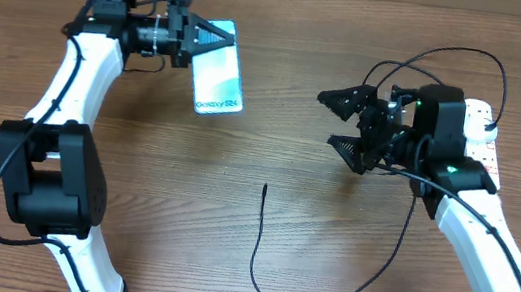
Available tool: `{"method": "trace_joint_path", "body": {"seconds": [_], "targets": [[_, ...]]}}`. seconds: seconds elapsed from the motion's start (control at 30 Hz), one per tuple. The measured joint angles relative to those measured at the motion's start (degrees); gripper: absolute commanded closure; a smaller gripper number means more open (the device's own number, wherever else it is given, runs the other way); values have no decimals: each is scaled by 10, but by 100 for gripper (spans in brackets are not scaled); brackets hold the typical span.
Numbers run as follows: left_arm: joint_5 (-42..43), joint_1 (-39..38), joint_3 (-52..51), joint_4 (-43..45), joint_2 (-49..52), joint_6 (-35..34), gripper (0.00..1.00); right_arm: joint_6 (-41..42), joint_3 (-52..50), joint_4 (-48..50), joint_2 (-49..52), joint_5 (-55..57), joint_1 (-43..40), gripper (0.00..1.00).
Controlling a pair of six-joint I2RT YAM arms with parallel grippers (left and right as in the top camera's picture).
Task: Plug charger to phone and switch on socket
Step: 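Release the right gripper and swing the phone left, bottom edge down, then move the right gripper down over the cable's connector end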
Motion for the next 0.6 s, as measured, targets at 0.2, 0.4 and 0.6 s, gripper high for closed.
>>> {"method": "trace_joint_path", "body": {"seconds": [0.2, 0.4, 0.6], "targets": [[20, 31, 0, 2, 0, 23, 96, -101, 78, -163, 0, 92, 52, 0], [35, 43, 0, 3, 0, 61, 96, -147, 82, -261, 1, 190, 125, 0], [41, 43, 0, 3, 0, 81, 96, -156, 82, -298, 33, 274, 233, 0]]}}
